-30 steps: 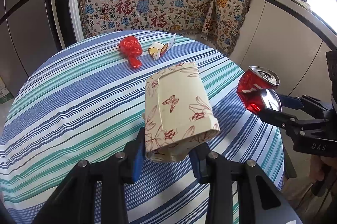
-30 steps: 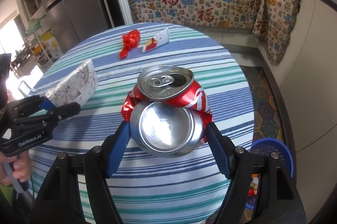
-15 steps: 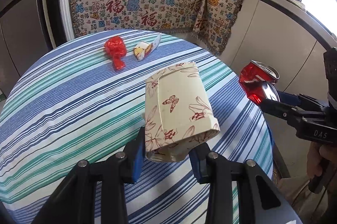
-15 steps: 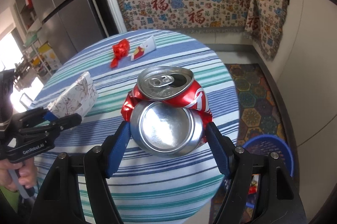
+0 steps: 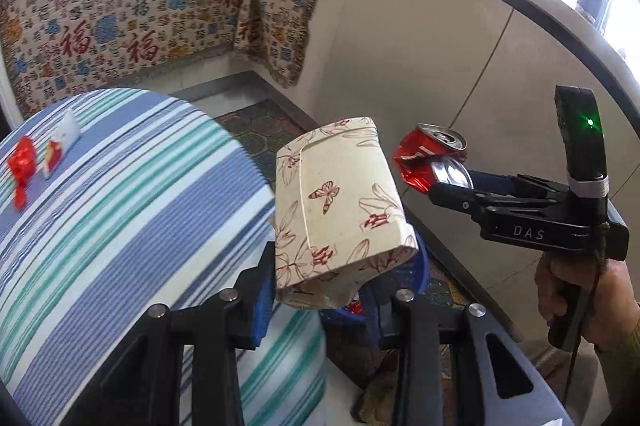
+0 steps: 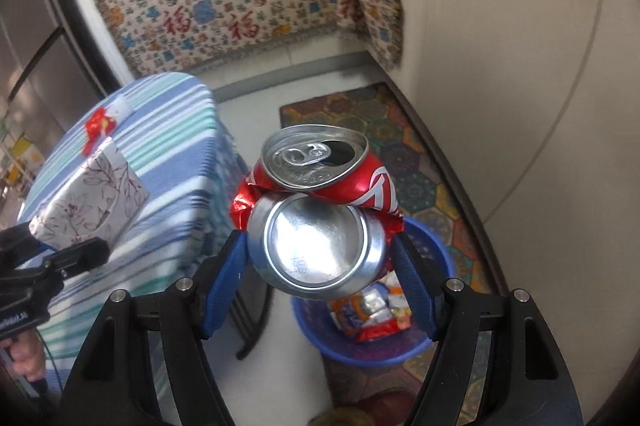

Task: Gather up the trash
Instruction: 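Lift both items and carry them over the blue wastebasket, then open both tools over the wastebasket to drop the box and can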

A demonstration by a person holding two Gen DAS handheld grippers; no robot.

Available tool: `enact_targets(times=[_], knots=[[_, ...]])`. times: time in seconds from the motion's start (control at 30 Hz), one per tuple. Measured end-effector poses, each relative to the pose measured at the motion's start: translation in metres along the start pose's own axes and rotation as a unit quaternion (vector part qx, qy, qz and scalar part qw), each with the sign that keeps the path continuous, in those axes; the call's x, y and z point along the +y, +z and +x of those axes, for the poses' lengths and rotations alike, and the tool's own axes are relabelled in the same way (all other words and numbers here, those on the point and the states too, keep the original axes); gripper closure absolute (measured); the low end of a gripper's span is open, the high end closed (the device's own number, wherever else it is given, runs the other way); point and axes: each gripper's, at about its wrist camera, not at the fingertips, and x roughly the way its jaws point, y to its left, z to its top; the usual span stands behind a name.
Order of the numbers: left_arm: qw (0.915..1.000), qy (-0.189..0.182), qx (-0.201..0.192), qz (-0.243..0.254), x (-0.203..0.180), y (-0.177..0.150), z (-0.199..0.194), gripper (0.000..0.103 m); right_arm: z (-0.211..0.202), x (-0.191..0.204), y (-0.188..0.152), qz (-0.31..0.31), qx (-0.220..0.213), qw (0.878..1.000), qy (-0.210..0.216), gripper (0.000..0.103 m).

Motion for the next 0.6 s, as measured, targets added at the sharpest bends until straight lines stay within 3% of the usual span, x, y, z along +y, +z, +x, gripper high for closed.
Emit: enact_targets(times=[0.27, 0.6], knots=[[0.9984, -0.024, 0.052, 0.003, -0.045, 0.007, 0.092, 0.066, 0.034, -0.079, -0.005, 0.08, 0.033, 0.996, 0.011, 0.029], [0.9953, -0.005, 0.097, 0.0, -0.054, -0.001, 0.175, 0.064, 0.076, -0.12, -0.011, 0.129, 0.067, 0.989, 0.029, 0.029]])
